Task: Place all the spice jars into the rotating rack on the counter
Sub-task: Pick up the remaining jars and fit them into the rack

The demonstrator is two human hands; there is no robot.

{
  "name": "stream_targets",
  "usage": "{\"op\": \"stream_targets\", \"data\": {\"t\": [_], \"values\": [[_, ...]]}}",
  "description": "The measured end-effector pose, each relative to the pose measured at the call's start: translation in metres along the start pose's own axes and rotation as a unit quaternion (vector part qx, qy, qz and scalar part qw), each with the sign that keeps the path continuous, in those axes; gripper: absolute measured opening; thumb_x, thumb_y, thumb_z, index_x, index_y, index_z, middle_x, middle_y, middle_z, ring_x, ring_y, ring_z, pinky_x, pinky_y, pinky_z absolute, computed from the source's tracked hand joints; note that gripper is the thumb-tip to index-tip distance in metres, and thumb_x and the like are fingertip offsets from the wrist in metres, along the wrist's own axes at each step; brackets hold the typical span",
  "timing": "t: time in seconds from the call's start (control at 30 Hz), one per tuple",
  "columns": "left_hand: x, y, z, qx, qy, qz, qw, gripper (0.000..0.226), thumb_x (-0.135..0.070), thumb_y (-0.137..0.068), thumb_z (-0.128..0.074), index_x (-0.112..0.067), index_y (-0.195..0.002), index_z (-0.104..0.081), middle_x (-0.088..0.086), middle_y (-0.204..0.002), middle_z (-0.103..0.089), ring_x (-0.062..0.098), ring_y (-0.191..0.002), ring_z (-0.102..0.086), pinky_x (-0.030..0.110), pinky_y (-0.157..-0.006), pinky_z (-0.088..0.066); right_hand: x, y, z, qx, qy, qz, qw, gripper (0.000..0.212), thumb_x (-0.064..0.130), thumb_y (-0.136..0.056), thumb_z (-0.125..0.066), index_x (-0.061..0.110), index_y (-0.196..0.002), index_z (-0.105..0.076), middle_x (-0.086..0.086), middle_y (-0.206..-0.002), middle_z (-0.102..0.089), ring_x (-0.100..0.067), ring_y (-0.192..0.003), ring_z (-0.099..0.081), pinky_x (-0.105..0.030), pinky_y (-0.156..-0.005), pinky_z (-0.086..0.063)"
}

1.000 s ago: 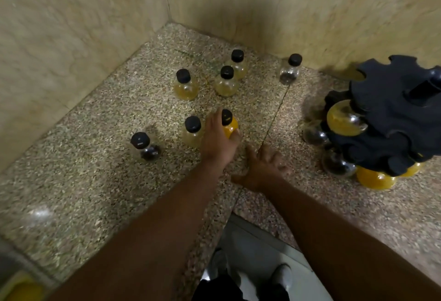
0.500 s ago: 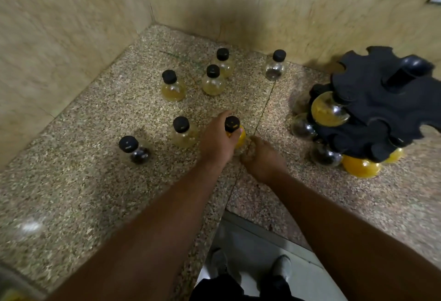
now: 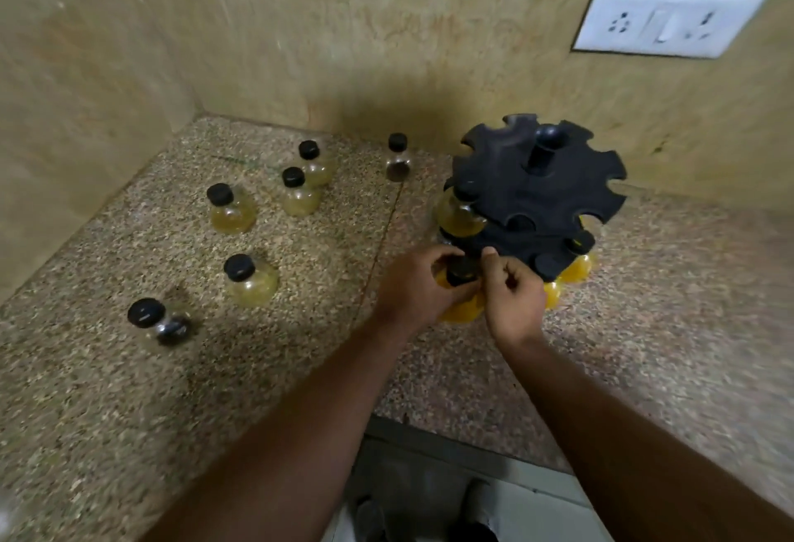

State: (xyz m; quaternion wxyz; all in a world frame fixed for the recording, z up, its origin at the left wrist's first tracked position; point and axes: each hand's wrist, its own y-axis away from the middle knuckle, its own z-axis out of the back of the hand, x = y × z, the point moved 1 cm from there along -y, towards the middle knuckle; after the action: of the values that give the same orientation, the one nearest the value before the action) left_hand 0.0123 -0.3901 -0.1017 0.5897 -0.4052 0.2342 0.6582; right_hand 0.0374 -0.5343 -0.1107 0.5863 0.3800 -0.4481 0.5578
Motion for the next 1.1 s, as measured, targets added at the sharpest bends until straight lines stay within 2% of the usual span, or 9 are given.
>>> {"op": "stream_targets", "data": {"t": [0.2, 0.33, 0.47, 0.67, 0.73, 0.83, 0.93, 1.03, 1.1], "values": [[-0.055, -0.014, -0.025, -0.035, 0.005, -0.060, 0.998, 0.050, -0.045, -0.068, -0.088, -0.021, -0.110, -0.073, -0.008, -0.105, -0.065, 0.007, -0.096, -0.063, 0.029, -0.082, -0.055, 0.008, -0.022, 0.056, -0.028, -0.153, -0.043, 0.987, 0.047, 0.051, -0.095, -0.060, 0.013, -0.069, -0.059, -0.005, -0.062, -0.054, -0.015, -0.057, -0.047, -0.030, -0.053, -0.039], [-0.068, -0.022, -0.037, -0.062, 0.013, -0.046, 0.997, 0.052, -0.044, -0.071, -0.086, -0.022, -0.115, -0.070, -0.009, -0.110, -0.063, 0.005, -0.103, -0.062, 0.031, -0.089, -0.055, 0.017, -0.039, 0.076, -0.009, -0.175, -0.126, 0.976, 0.039, 0.041, -0.097, -0.064, 0.009, -0.077, -0.069, -0.003, -0.065, -0.065, -0.009, -0.051, -0.055, -0.024, -0.046, -0.044], [-0.073, -0.024, -0.042, -0.084, 0.000, -0.033, 0.996, 0.051, -0.044, -0.075, -0.084, -0.022, -0.118, -0.067, -0.009, -0.114, -0.060, 0.007, -0.105, -0.060, 0.032, -0.092, -0.054, 0.026, -0.051, 0.080, 0.039, -0.196, -0.163, 0.966, 0.026, 0.033, -0.095, -0.068, 0.009, -0.087, -0.072, -0.004, -0.070, -0.068, -0.011, -0.053, -0.059, -0.026, -0.049, -0.048], [-0.084, -0.033, -0.048, -0.073, -0.041, -0.002, 0.996, 0.053, -0.045, -0.082, -0.078, -0.024, -0.127, -0.062, -0.009, -0.119, -0.051, 0.011, -0.111, -0.056, 0.034, -0.097, -0.052, 0.033, -0.062, 0.083, 0.066, -0.222, -0.186, 0.955, 0.016, 0.020, -0.098, -0.063, 0.014, -0.084, -0.067, 0.005, -0.058, -0.057, -0.006, -0.046, -0.050, -0.018, -0.039, -0.040], [-0.085, -0.035, -0.050, -0.063, -0.047, 0.003, 0.997, 0.053, -0.045, -0.084, -0.076, -0.024, -0.130, -0.060, -0.006, -0.122, -0.050, 0.012, -0.111, -0.057, 0.036, -0.097, -0.052, 0.032, -0.062, 0.082, 0.069, -0.228, -0.182, 0.954, 0.014, 0.018, -0.099, -0.062, 0.011, -0.088, -0.068, 0.003, -0.064, -0.062, -0.004, -0.050, -0.056, -0.018, -0.044, -0.044], [-0.083, -0.039, -0.053, -0.060, -0.066, 0.011, 0.996, 0.055, -0.046, -0.087, -0.073, -0.022, -0.133, -0.057, -0.003, -0.125, -0.048, 0.014, -0.112, -0.056, 0.037, -0.096, -0.052, 0.031, -0.064, 0.081, 0.080, -0.242, -0.187, 0.949, 0.011, 0.017, -0.099, -0.062, 0.010, -0.096, -0.070, -0.005, -0.084, -0.071, -0.015, -0.071, -0.067, -0.026, -0.058, -0.053], [-0.081, -0.042, -0.059, -0.076, -0.056, 0.006, 0.996, 0.053, -0.046, -0.089, -0.071, -0.021, -0.133, -0.056, -0.002, -0.126, -0.046, 0.016, -0.110, -0.056, 0.039, -0.092, -0.055, 0.032, -0.068, 0.079, 0.079, -0.259, -0.193, 0.943, 0.011, 0.015, -0.101, -0.059, 0.011, -0.096, -0.069, -0.003, -0.080, -0.069, -0.008, -0.064, -0.066, -0.022, -0.052, -0.051], [-0.077, -0.044, -0.064, -0.092, -0.022, -0.011, 0.995, 0.052, -0.044, -0.089, -0.070, -0.020, -0.133, -0.056, -0.002, -0.127, -0.047, 0.014, -0.111, -0.056, 0.040, -0.092, -0.055, 0.031, -0.071, 0.074, 0.076, -0.252, -0.191, 0.946, 0.015, 0.019, -0.101, -0.058, 0.010, -0.107, -0.069, -0.004, -0.090, -0.071, -0.013, -0.076, -0.067, -0.025, -0.059, -0.052], [-0.070, -0.045, -0.063, -0.110, -0.007, -0.012, 0.994, 0.053, -0.045, -0.090, -0.069, -0.020, -0.135, -0.055, -0.002, -0.129, -0.047, 0.014, -0.113, -0.056, 0.039, -0.091, -0.055, 0.030, -0.070, 0.067, 0.069, -0.229, -0.191, 0.952, 0.016, 0.023, -0.102, -0.057, 0.012, -0.103, -0.068, 0.000, -0.082, -0.065, -0.011, -0.069, -0.059, -0.023, -0.056, -0.046]]}}
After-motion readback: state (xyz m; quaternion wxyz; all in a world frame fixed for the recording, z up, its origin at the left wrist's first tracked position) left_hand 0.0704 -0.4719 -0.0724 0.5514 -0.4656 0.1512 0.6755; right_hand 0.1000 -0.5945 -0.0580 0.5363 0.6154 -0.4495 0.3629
